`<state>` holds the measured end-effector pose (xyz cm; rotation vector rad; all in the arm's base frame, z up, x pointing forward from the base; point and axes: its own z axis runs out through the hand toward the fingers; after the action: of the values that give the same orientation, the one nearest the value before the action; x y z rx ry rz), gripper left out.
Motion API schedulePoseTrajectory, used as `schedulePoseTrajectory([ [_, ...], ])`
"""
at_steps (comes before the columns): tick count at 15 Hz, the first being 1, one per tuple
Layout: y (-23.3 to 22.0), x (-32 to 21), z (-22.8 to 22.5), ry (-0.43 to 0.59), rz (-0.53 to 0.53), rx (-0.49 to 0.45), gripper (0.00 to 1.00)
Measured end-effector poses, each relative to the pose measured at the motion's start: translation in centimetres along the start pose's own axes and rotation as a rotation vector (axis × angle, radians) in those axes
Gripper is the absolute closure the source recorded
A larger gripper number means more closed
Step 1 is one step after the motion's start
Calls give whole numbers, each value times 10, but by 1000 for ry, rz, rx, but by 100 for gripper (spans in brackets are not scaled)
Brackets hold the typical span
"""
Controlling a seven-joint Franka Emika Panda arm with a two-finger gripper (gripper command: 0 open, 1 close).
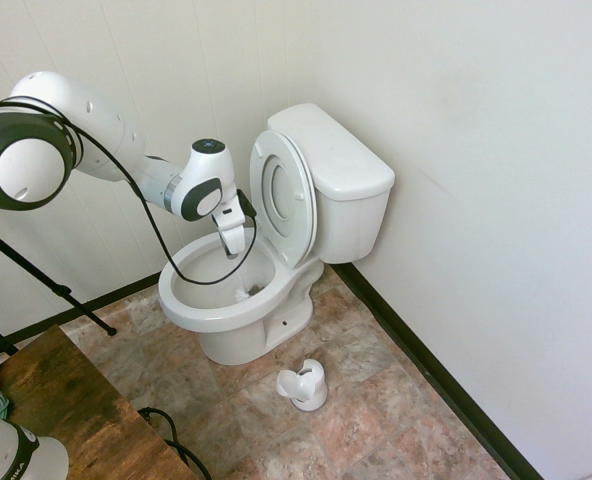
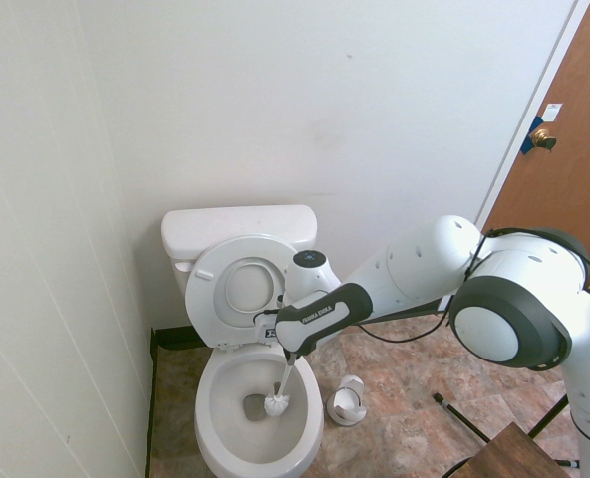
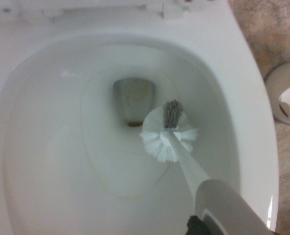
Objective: Clean the toilet
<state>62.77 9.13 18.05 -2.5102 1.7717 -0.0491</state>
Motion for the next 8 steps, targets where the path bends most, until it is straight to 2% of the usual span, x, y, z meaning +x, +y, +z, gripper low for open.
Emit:
schedulePoseTrajectory([
  [4, -34, 27, 3, 9, 46, 52, 100],
  [8, -66, 29, 8, 10, 58, 93, 100],
])
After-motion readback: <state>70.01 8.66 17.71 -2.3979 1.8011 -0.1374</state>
